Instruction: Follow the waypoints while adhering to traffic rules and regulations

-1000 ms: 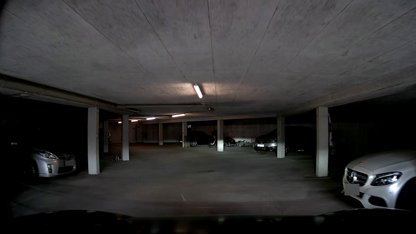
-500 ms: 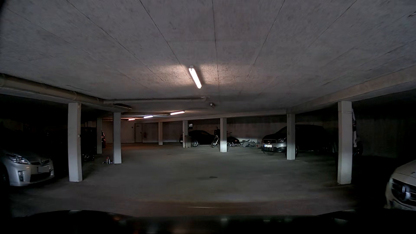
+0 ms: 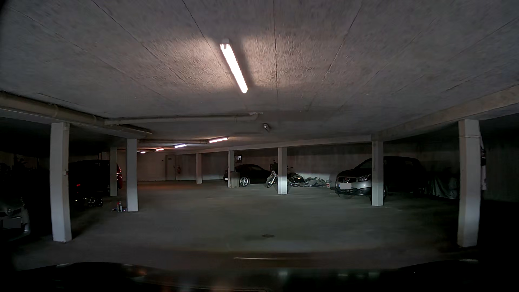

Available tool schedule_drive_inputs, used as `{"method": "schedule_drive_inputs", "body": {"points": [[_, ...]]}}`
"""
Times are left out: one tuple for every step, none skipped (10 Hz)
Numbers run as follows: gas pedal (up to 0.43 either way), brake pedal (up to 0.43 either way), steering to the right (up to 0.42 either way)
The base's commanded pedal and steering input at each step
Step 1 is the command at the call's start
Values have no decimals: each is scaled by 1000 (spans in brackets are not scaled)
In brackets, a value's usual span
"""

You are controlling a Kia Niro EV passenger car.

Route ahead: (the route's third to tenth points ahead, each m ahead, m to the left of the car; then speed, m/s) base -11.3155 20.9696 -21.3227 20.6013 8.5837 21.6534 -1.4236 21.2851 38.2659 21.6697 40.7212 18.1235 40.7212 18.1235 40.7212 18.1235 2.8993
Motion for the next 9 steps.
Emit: {"method": "schedule_drive_inputs", "body": {"points": [[67,6,-26],[79,0,-26],[87,0,-26],[87,6,-27],[98,0,-27],[98,0,-28],[98,6,-28],[98,0,-28],[98,0,-31]]}}
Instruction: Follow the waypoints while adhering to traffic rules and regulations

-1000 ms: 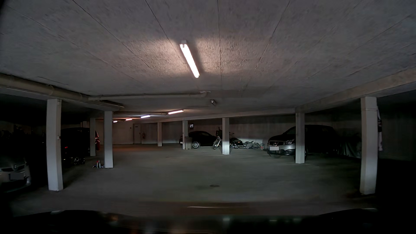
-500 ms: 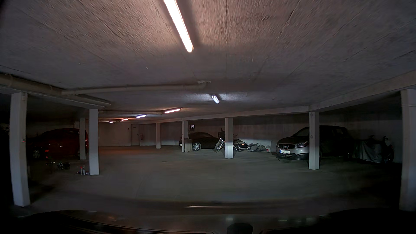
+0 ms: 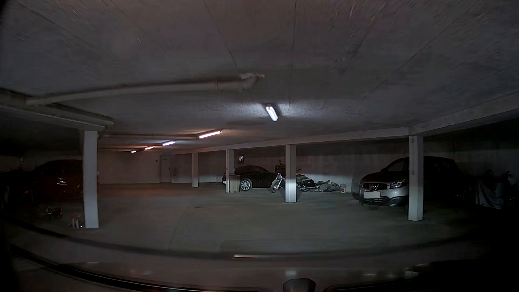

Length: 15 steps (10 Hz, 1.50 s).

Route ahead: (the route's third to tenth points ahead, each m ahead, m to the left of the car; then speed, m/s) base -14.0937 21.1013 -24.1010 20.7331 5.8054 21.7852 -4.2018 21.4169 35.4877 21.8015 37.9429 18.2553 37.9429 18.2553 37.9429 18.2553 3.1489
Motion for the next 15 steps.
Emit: {"method": "schedule_drive_inputs", "body": {"points": [[98,6,-33],[98,0,-34],[98,6,-37],[98,6,-41],[98,0,-51],[98,6,-62],[98,6,-70],[87,6,-82],[87,0,-89],[87,0,-97],[79,6,-107],[79,0,-118],[79,0,-127],[67,0,-136],[67,0,-143]]}}
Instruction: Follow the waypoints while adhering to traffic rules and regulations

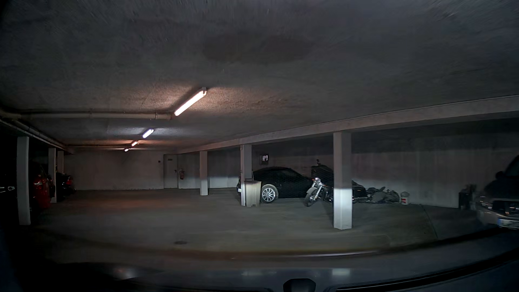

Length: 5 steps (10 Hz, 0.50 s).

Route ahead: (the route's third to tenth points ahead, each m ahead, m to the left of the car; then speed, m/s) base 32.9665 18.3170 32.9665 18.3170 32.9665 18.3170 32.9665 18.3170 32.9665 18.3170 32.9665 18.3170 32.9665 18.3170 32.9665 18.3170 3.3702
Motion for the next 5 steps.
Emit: {"method": "schedule_drive_inputs", "body": {"points": [[59,6,-149],[47,0,-155],[47,6,-160],[39,6,-162],[39,0,-164]]}}
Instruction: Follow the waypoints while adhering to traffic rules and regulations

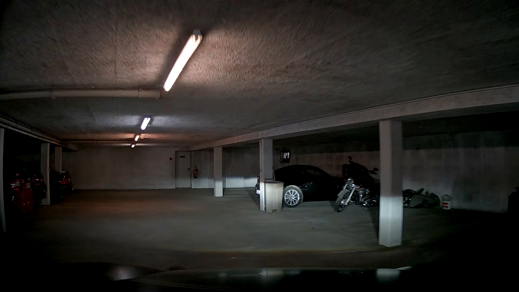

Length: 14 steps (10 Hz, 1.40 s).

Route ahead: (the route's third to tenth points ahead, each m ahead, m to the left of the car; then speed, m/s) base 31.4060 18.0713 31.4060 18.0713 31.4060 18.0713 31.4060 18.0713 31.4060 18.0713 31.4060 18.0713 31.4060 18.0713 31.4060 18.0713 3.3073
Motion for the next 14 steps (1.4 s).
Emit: {"method": "schedule_drive_inputs", "body": {"points": [[39,6,-164],[39,0,-164],[39,0,-164],[39,6,-164],[39,0,-168],[39,6,-174],[20,6,-180],[8,0,-182],[8,0,-182],[8,0,-184],[8,6,-189],[8,0,-195],[8,0,-196],[8,0,-193]]}}
